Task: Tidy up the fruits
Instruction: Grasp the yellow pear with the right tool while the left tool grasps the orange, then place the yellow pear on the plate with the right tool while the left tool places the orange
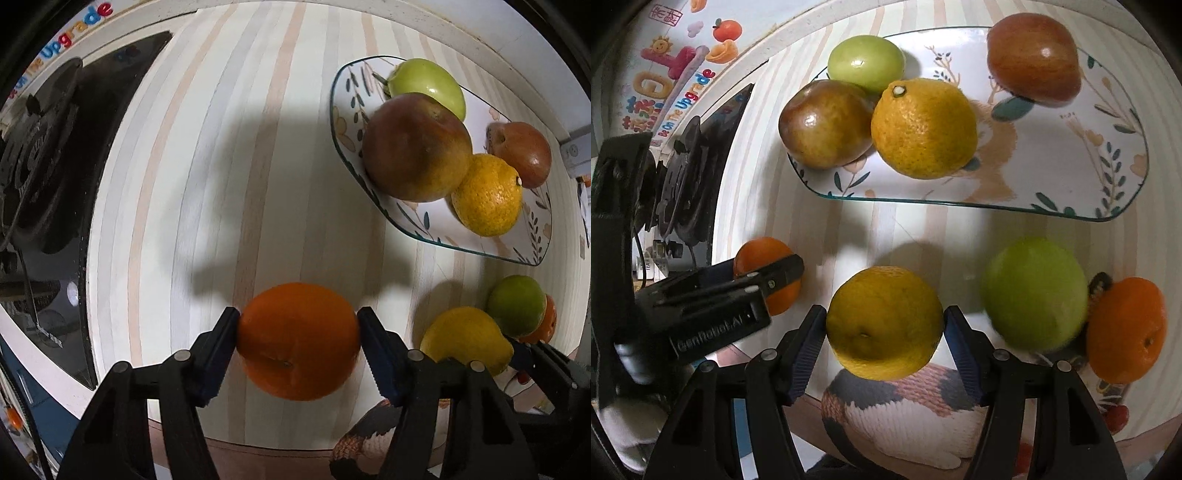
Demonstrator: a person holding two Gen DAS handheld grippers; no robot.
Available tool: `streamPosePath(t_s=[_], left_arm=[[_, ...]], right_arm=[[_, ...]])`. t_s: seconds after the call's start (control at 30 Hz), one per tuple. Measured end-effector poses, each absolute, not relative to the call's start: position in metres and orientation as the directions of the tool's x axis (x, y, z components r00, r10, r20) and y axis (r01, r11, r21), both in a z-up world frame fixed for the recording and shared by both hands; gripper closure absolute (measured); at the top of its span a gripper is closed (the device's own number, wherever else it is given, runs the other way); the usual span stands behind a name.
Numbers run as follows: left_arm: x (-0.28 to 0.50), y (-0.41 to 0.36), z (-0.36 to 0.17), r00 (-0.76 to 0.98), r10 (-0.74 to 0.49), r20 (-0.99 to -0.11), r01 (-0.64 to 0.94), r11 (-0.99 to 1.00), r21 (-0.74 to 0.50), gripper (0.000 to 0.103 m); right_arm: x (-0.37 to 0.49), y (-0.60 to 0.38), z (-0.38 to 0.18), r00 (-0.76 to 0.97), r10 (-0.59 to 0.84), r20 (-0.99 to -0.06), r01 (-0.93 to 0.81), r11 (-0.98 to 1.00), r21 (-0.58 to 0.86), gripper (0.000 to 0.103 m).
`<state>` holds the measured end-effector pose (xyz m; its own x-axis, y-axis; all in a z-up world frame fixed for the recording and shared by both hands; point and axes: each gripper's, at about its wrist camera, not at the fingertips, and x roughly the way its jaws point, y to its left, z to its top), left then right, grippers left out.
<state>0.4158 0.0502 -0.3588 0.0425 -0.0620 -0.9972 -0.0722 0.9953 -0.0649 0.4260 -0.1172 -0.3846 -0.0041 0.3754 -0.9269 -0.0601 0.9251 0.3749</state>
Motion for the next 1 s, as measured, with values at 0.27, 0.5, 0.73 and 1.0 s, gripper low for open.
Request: streamPosePath(t_s=[0.27,0.5,0.73,1.0], left_arm=[[0.412,0.056,-0.371,0.017,-0.109,-0.994,-0.098,0.989,-0.111,0.04],[0.408,0.043,-0.36,0.04,-0.073,-0.997,-0.098,0.992,-0.077,0.04],[0.418,0.021,-0.288,0.166,-0.14,-0.976,-0.051,0.987,-0.15,0.04],[0.497,-0.035,-0.24,0.226,-0.179,-0.957,0.101,0.982,-0.16,0.04]], right_arm=[[0.431,-0.112,-0.389,-0.017,0.387,-0.922,-0.064,0.92,0.388,0.035],[0.422,-0.119,-0.378,0.017,0.391,-0.92,-0.057,0.919,0.389,0.036],[0.432,-0.172,-0.324,0.151,0.445,-0.882,0.023,0.891,0.454,0.036],[0.489,-0.254,-0.315,0.235,0.336,-0.912,0.143,0.916,0.374,0.036]])
